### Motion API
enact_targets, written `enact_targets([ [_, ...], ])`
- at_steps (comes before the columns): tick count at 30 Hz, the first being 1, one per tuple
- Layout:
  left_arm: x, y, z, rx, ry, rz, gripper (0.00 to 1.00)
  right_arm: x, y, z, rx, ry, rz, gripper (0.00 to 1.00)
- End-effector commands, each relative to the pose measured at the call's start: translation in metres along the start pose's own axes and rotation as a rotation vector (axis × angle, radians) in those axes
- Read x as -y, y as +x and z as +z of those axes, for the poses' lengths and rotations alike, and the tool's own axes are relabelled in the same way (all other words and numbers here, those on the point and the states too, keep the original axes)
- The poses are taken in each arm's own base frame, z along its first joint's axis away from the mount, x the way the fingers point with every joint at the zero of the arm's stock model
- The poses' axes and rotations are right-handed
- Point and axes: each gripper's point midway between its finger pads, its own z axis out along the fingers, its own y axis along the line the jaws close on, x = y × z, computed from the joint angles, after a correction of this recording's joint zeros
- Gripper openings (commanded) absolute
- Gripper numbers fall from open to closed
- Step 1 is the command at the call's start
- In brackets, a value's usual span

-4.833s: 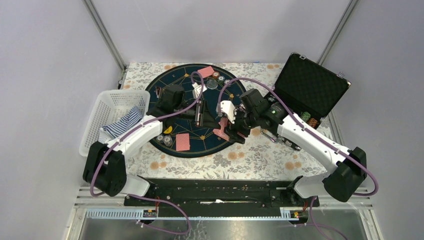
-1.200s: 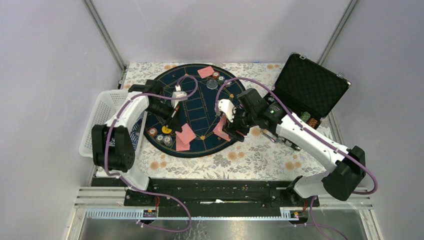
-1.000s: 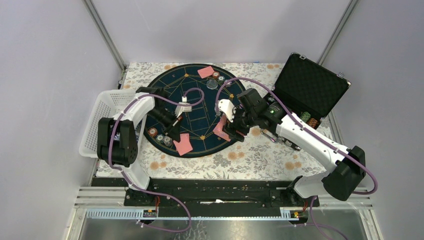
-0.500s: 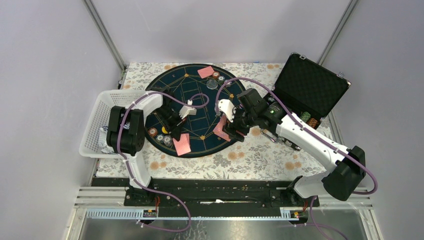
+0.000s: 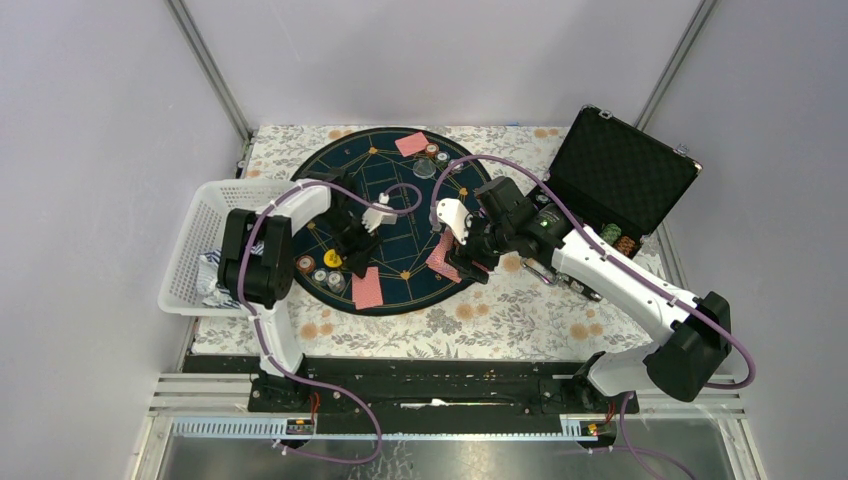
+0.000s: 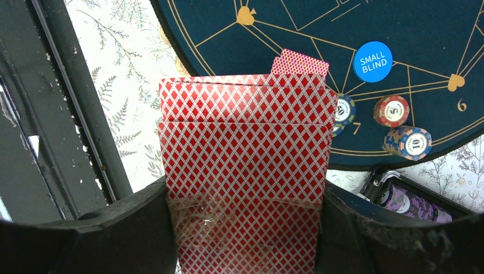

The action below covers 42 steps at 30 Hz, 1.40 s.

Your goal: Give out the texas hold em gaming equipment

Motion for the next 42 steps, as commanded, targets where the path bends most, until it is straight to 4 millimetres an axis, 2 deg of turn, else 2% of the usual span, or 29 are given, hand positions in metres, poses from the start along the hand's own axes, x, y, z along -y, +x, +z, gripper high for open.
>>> enact_targets([
  [1,-0.005,-0.033,-0.04,0.122,-0.128,0.05,0.74,-0.003,-0.015,-0.006,0.052,-0.005,-0.015,0.01],
  [3,0.004,-0.047,-0.058,0.207,-0.149,0.039,0.95,-0.002,-0.018,-0.008,0.06,-0.002,-0.017,0.01],
  [4,0.01,-0.055,-0.069,0.259,-0.155,0.035,0.98,-0.002,-0.019,-0.009,0.063,-0.001,-0.018,0.01],
  [7,0.017,-0.085,-0.108,0.444,-0.262,-0.043,0.99,-0.002,-0.022,-0.012,0.071,0.001,-0.023,0.02],
  [12,0.035,-0.117,-0.175,0.745,-0.375,-0.197,0.99,-0.003,-0.027,-0.016,0.087,-0.006,-0.031,0.01],
  [15,0.058,-0.134,-0.198,0.866,-0.307,-0.224,0.99,-0.003,-0.032,-0.019,0.1,-0.007,-0.036,0.01],
  [18,0.102,-0.144,-0.189,0.854,-0.006,-0.271,0.99,-0.003,-0.034,-0.019,0.103,-0.015,-0.044,0.01],
  [20,0.123,-0.152,-0.182,0.868,0.149,-0.317,0.99,-0.003,-0.035,-0.019,0.101,-0.019,-0.048,0.01],
  [24,0.159,-0.164,-0.162,0.887,0.304,-0.306,0.99,-0.004,-0.037,-0.017,0.105,-0.034,-0.049,0.01],
  [28,0.186,-0.173,-0.14,0.847,0.418,-0.315,0.99,-0.005,-0.038,-0.016,0.103,-0.038,-0.046,0.02],
  [31,0.196,-0.178,-0.128,0.816,0.455,-0.314,0.97,-0.005,-0.038,-0.015,0.103,-0.039,-0.044,0.02],
  [36,0.198,-0.182,-0.114,0.781,0.484,-0.338,0.91,-0.004,-0.038,-0.014,0.099,-0.034,-0.046,0.02],
  [42,0.199,-0.183,-0.104,0.763,0.483,-0.336,0.79,-0.004,-0.039,-0.014,0.104,-0.033,-0.041,0.02],
])
